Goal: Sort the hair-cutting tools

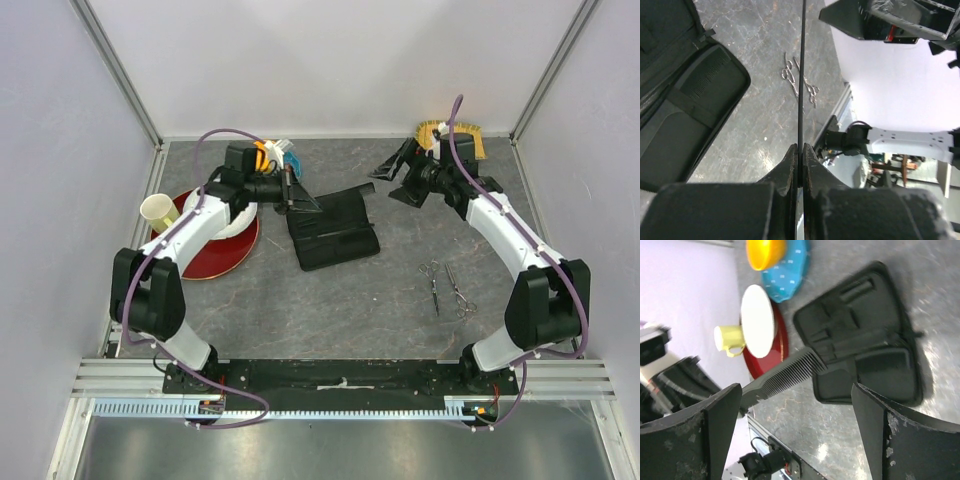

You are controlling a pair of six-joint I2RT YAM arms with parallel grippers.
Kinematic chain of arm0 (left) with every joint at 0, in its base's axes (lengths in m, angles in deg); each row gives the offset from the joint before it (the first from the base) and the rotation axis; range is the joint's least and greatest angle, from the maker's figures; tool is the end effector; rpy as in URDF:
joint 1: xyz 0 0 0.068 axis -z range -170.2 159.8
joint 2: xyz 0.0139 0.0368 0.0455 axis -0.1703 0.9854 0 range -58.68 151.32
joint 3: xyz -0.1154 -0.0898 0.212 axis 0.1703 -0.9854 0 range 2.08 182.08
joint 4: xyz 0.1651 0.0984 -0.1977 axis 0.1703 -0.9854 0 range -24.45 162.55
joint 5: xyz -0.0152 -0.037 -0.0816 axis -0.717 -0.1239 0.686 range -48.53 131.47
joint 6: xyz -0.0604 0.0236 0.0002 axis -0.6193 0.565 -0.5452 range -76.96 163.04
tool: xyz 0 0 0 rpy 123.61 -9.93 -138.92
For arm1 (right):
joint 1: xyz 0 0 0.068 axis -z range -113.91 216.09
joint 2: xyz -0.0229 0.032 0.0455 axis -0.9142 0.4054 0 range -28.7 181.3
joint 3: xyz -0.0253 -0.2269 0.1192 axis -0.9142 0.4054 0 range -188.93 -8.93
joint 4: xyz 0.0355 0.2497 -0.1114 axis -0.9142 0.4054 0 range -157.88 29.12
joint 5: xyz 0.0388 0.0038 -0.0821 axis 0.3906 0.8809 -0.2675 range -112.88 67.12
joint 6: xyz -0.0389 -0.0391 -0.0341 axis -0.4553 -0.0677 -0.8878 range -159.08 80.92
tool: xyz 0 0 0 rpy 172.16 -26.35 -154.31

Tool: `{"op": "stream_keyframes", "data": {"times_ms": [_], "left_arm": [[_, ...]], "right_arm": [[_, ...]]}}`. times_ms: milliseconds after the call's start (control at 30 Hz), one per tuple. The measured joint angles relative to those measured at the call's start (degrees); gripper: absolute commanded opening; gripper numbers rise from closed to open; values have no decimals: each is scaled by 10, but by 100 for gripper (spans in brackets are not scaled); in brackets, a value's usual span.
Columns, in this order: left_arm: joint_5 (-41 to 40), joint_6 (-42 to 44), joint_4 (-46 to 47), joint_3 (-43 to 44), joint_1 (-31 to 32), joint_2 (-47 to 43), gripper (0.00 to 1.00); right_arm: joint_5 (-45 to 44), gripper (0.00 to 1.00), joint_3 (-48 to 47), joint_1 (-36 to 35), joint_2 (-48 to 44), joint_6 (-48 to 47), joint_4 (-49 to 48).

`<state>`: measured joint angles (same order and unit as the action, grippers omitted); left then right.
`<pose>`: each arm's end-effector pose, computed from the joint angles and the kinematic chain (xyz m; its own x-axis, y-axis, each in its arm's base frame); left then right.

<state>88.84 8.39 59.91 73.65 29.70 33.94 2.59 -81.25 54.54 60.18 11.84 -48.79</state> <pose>0.3500 -0.1662 0.2639 -0.8874 -0.0884 -0.4524 0.3665 0.4598 -0.8088 0.3668 0.0971 0.2751 -0.7661 0.5587 -0.3177 0.1135 0.6041 0.7888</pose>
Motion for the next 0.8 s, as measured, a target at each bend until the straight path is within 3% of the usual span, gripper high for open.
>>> {"op": "stream_keyframes", "data": {"times_ms": [167, 367, 567, 800], "left_arm": [[113, 14, -25, 0, -51, 0, 2], [219, 0, 0, -1, -68, -8, 2], [279, -68, 87, -3, -79, -15, 2], [298, -117, 133, -3, -79, -10, 2]], "right_arm": [[68, 98, 2, 0, -5, -39, -104], [146, 98, -1, 25, -1, -43, -176], [256, 89, -3, 56, 24, 21, -316], [333, 74, -3, 44, 27, 51, -385]]}}
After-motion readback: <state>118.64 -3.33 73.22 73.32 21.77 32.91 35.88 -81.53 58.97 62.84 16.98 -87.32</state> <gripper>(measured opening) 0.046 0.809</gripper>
